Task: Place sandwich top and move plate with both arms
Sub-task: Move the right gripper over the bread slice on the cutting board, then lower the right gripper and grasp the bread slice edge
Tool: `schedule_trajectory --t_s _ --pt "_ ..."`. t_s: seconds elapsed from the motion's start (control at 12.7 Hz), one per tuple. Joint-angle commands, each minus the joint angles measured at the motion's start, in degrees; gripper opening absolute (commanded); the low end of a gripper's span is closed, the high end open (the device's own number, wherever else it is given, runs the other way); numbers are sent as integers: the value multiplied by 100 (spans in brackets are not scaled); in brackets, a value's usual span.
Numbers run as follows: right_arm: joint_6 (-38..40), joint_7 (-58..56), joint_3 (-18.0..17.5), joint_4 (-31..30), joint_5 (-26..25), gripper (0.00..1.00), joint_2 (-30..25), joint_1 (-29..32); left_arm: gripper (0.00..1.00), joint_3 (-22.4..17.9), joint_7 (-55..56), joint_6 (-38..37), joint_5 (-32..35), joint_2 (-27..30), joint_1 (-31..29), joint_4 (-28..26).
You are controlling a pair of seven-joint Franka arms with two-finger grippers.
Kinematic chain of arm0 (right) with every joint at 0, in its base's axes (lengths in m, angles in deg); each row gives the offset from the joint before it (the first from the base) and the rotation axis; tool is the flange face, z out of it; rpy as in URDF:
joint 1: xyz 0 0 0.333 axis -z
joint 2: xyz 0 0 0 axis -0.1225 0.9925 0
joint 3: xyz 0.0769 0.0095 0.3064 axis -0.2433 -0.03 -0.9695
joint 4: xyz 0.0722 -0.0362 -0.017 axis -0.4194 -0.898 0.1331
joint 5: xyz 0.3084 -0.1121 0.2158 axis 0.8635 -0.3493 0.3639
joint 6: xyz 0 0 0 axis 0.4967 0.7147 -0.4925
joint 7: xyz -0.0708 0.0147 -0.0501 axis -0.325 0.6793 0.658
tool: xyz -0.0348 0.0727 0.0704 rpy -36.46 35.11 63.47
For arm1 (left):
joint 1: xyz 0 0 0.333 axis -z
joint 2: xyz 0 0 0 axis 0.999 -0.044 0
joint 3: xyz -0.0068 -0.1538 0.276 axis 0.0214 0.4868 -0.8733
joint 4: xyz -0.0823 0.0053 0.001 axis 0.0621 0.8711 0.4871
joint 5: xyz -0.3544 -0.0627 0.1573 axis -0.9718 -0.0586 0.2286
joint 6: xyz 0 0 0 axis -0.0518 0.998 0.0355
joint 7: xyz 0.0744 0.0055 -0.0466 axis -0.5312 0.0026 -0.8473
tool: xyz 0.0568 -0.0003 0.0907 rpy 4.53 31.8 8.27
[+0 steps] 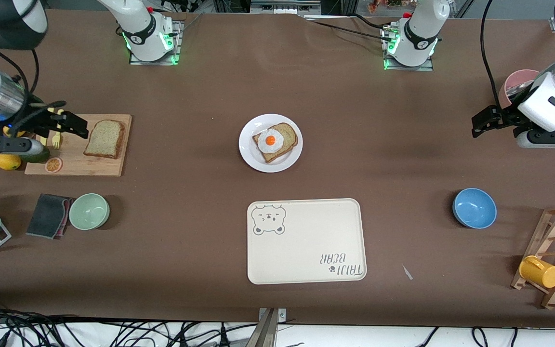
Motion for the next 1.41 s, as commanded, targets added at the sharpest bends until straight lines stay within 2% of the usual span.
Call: schedule_trajectory --t_s 0.0,0.39,0.55,0.63,1.02,1.18,1.34 --pt "-644 5 64 -784 65 100 -157 16 100 26 33 14 -155 -26 -36 -18" --pt "-1952 179 72 -2189 -303 100 -245 7 100 26 42 129 -155 -106 -44 -35" --pt "-2820 557 64 -3031 -741 100 -210 7 100 35 33 155 -155 -123 -44 -26" --pt "-3130 793 64 -3262 -996 100 -157 7 100 27 33 155 -164 -123 -44 0" --pt "-3133 1287 116 -3361 -1420 99 308 60 100 35 42 137 -155 -115 -36 -26" --pt "-3142 1830 143 -3379 -1525 95 519 42 100 35 42 120 -164 -115 -36 -26" --pt "-3177 2384 134 -3370 -1946 92 721 42 100 35 51 120 -155 -115 -36 -26"
